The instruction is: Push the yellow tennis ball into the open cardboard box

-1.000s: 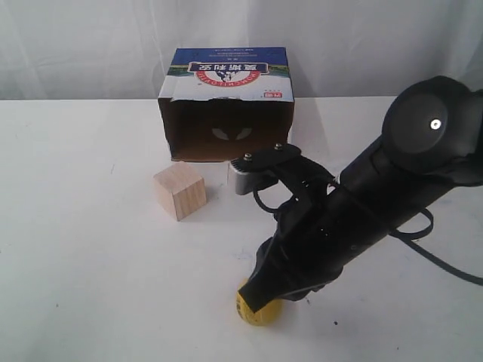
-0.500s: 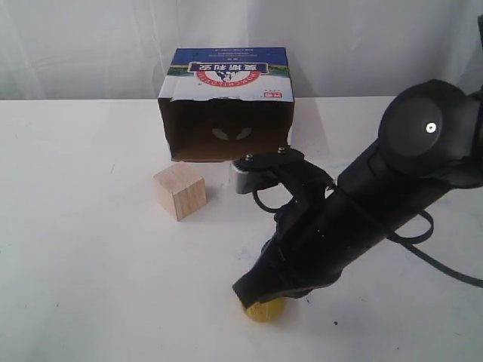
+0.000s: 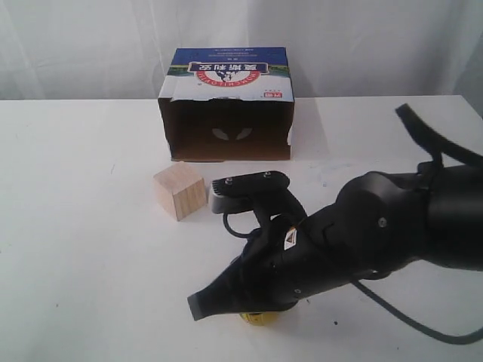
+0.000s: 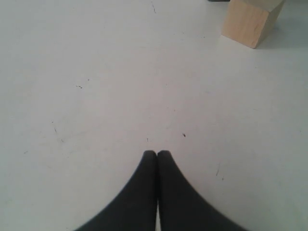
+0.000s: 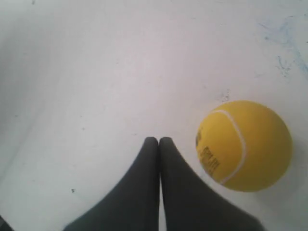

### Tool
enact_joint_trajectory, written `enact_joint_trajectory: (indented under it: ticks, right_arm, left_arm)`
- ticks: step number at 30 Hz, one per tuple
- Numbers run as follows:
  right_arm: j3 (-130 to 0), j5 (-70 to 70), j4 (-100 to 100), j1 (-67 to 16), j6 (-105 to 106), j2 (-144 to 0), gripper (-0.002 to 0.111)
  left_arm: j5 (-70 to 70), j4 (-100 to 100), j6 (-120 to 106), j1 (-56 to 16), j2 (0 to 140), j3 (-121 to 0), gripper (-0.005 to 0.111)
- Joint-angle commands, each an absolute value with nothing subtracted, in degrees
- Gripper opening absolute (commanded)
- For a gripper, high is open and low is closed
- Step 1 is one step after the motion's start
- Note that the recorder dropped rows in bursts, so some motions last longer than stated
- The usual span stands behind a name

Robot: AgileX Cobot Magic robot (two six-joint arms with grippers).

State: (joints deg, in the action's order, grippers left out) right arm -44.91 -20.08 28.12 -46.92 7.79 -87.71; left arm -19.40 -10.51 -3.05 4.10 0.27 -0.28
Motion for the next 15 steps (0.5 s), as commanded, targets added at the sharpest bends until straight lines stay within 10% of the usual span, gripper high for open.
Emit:
enact_joint_trajectory:
  ticks: [1, 15]
  right_arm:
    - [-44.6, -19.08, 25.92, -47.27, 7.22, -90.76, 0.0]
    - [-44.6, -15.54, 23.29, -46.72, 6.98, -91.52, 0.0]
  left_arm:
    - [-21.42, -10.21, -2.77, 3.88, 0.0, 0.0, 0.0]
    - [-21.42, -10.21, -2.77, 3.88, 0.0, 0.0, 0.0]
